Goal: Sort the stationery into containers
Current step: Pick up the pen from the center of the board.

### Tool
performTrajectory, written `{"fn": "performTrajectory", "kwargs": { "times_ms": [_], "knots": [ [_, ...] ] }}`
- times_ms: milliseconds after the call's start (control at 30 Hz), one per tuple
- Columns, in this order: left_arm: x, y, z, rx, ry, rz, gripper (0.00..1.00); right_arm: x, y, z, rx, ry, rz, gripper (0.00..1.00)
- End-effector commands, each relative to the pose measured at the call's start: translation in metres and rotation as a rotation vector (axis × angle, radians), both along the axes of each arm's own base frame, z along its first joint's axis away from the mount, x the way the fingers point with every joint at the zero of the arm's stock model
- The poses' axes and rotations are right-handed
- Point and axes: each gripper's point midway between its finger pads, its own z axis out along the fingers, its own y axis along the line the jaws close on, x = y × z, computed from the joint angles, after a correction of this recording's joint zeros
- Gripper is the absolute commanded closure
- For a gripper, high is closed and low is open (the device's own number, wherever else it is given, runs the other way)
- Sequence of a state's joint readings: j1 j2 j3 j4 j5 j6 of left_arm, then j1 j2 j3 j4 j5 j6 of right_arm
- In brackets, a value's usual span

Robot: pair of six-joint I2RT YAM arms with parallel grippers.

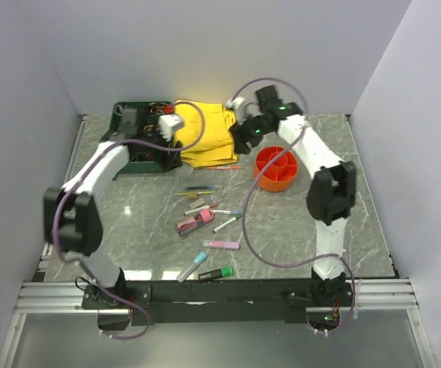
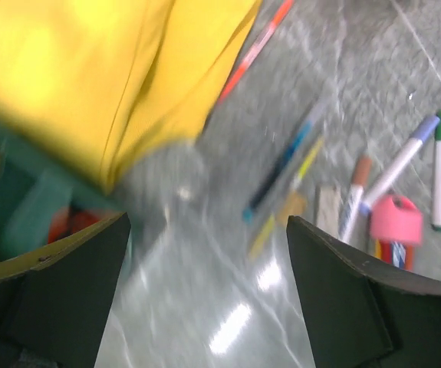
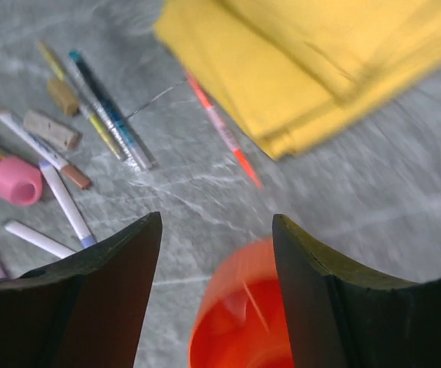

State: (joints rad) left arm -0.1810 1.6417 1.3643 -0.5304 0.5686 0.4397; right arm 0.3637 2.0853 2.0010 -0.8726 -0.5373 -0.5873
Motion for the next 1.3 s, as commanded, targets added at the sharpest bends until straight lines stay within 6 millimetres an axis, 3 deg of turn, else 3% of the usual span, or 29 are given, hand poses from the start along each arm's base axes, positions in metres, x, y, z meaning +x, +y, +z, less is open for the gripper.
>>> {"fn": "performTrajectory", "kwargs": {
  "times_ms": [0, 33, 67, 133, 167, 233, 300, 333, 367, 467, 667, 767, 1200, 1267],
  "knots": [
    [0.028, -0.066, 0.001, 0.025, -0.145, -0.275, 0.11, 0.007, -0.036, 0.101, 0.244, -0.104, -0.275, 0.32],
    [0.039, -0.074, 0.006, 0.034, -0.177, -0.292, 0.12, 0.007, -0.047, 0.104, 0.250, -0.103, -0.309, 0.31],
    [0.046, -0.081, -0.014, 0.046, -0.152, -0.309, 0.13, 0.003, -0.054, 0.104, 0.244, -0.102, -0.322, 0.31],
    [0.059, -0.098, -0.012, 0.036, -0.179, -0.333, 0.16, -0.007, -0.075, 0.110, 0.242, -0.113, -0.365, 0.31],
    [0.062, -0.108, -0.028, 0.037, -0.158, -0.347, 0.16, -0.009, -0.082, 0.111, 0.245, -0.116, -0.386, 0.31],
    [0.075, -0.123, -0.025, 0.034, -0.201, -0.364, 0.18, -0.016, -0.100, 0.117, 0.256, -0.122, -0.438, 0.31],
    [0.077, -0.141, -0.041, 0.042, -0.197, -0.393, 0.18, -0.019, -0.123, 0.119, 0.256, -0.131, -0.508, 0.31],
    [0.081, -0.149, -0.036, 0.040, -0.218, -0.408, 0.19, -0.021, -0.129, 0.121, 0.260, -0.133, -0.522, 0.31],
    [0.078, -0.160, -0.050, 0.050, -0.202, -0.433, 0.19, -0.022, -0.141, 0.121, 0.261, -0.135, -0.550, 0.31],
    [0.073, -0.183, -0.062, 0.064, -0.196, -0.483, 0.21, -0.036, -0.155, 0.118, 0.272, -0.127, -0.588, 0.31],
    [0.053, -0.215, -0.075, 0.080, -0.198, -0.572, 0.25, -0.054, -0.168, 0.107, 0.280, -0.118, -0.614, 0.30],
    [0.051, -0.222, -0.082, 0.088, -0.188, -0.577, 0.28, -0.057, -0.172, 0.101, 0.281, -0.110, -0.620, 0.30],
    [0.075, -0.226, -0.100, 0.138, -0.205, -0.547, 0.29, -0.060, -0.183, 0.088, 0.320, -0.074, -0.623, 0.29],
    [0.070, -0.224, -0.113, 0.154, -0.163, -0.562, 0.30, -0.060, -0.185, 0.085, 0.322, -0.071, -0.632, 0.30]
  ]
}}
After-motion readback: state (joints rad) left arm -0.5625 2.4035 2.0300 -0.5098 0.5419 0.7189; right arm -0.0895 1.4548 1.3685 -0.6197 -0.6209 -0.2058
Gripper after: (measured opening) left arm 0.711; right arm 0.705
